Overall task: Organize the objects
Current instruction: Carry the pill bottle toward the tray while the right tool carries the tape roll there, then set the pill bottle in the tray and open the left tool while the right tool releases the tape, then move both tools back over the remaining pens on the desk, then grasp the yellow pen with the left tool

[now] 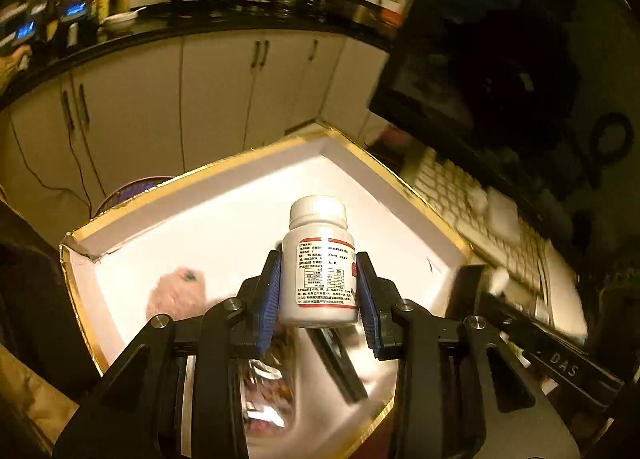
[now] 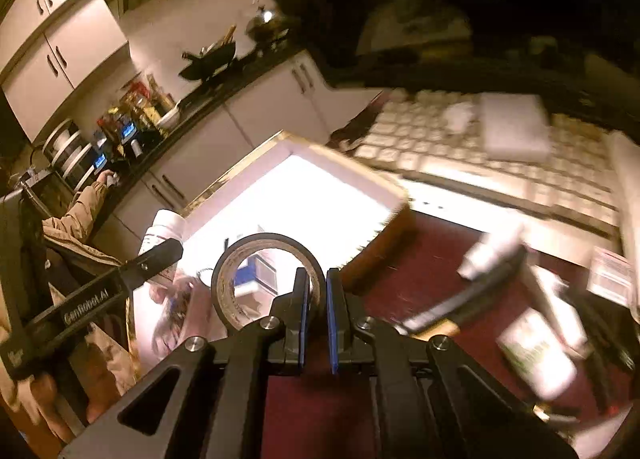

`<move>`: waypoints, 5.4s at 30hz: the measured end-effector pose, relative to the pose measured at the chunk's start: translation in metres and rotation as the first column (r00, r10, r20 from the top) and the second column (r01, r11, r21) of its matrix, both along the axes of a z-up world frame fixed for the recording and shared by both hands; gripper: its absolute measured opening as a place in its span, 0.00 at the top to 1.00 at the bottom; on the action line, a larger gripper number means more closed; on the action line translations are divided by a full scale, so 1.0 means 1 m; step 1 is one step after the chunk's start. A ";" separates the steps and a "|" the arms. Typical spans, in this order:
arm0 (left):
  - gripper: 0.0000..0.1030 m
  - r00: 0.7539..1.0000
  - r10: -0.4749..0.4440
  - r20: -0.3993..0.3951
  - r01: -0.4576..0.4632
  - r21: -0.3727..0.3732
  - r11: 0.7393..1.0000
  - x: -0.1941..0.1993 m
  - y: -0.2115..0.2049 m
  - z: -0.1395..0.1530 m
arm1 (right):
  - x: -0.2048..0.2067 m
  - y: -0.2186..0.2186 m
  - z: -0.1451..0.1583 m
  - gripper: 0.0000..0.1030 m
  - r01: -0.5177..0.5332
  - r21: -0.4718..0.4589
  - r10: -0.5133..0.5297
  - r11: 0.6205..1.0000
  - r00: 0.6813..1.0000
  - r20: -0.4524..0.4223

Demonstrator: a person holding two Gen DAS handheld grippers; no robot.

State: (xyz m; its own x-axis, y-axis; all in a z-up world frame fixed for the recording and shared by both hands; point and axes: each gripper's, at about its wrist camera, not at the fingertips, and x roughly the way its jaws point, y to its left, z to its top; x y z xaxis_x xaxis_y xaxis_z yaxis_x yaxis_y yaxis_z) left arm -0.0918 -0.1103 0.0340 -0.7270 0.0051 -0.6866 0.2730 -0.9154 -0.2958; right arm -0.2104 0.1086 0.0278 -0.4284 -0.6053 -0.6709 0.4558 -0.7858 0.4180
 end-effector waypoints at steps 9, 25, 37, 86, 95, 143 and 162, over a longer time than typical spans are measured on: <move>0.66 0.996 0.075 0.052 -0.076 0.029 0.997 -0.015 -0.030 -0.012 | -0.026 -0.041 -0.017 0.94 0.055 0.016 -0.055 0.998 0.998 -0.003; 0.66 0.959 0.102 0.263 -0.108 0.009 0.994 -0.055 -0.036 -0.045 | -0.017 -0.064 -0.028 0.94 0.064 0.285 -0.020 0.956 0.988 -0.155; 0.66 0.949 0.072 0.308 -0.081 0.018 0.997 -0.057 -0.033 -0.054 | -0.011 -0.068 -0.031 0.93 0.051 0.305 -0.001 0.951 0.987 -0.162; 0.43 0.999 -0.039 0.007 0.039 -0.019 0.999 -0.006 0.009 0.006 | 0.017 -0.011 0.014 0.52 -0.028 0.027 0.031 0.999 0.992 -0.122; 0.43 0.965 -0.256 -0.048 0.254 -0.045 0.966 0.010 0.083 0.018 | 0.049 0.077 -0.005 0.52 0.110 0.067 -0.103 0.992 0.990 -0.093; 0.44 0.850 -0.482 0.211 0.513 -0.123 0.850 -0.022 0.186 -0.059 | 0.045 0.155 -0.048 0.52 0.287 0.039 -0.283 0.957 0.956 -0.082; 0.87 0.830 -0.509 0.227 0.535 -0.069 0.842 0.033 0.179 -0.056 | 0.045 0.152 -0.049 0.52 0.283 0.050 -0.278 0.958 0.956 -0.088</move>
State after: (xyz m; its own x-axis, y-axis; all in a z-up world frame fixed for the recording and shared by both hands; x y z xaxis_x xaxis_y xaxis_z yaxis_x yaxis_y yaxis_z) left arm -0.0587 0.0687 -0.0221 -0.4938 0.2520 -0.8323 -0.2172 -0.9625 -0.1626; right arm -0.1656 0.2606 -0.0212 -0.6287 -0.4115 -0.6598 0.2428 -0.9100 0.3362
